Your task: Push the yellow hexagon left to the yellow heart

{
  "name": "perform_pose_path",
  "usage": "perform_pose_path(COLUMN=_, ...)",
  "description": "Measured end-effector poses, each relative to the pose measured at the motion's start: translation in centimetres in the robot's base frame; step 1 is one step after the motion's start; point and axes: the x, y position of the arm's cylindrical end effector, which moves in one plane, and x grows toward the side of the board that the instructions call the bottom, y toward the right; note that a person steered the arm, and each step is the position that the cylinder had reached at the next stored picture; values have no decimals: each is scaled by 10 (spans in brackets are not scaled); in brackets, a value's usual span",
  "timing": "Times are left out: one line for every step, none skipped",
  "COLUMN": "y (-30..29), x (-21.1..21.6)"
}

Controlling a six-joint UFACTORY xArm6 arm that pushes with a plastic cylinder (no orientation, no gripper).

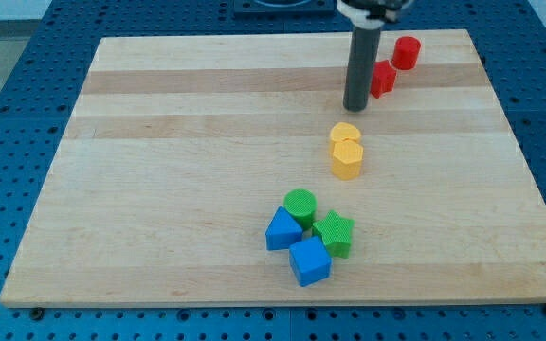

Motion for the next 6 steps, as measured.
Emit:
perform_pose_path(y=61, x=52)
perform_pose_path(y=31, x=96)
perform_pose_path(y=-30, x=100)
perform_pose_path(y=-83, x=90)
perform_pose_path(y=-89, x=87)
perform_pose_path(y=-66, x=86)
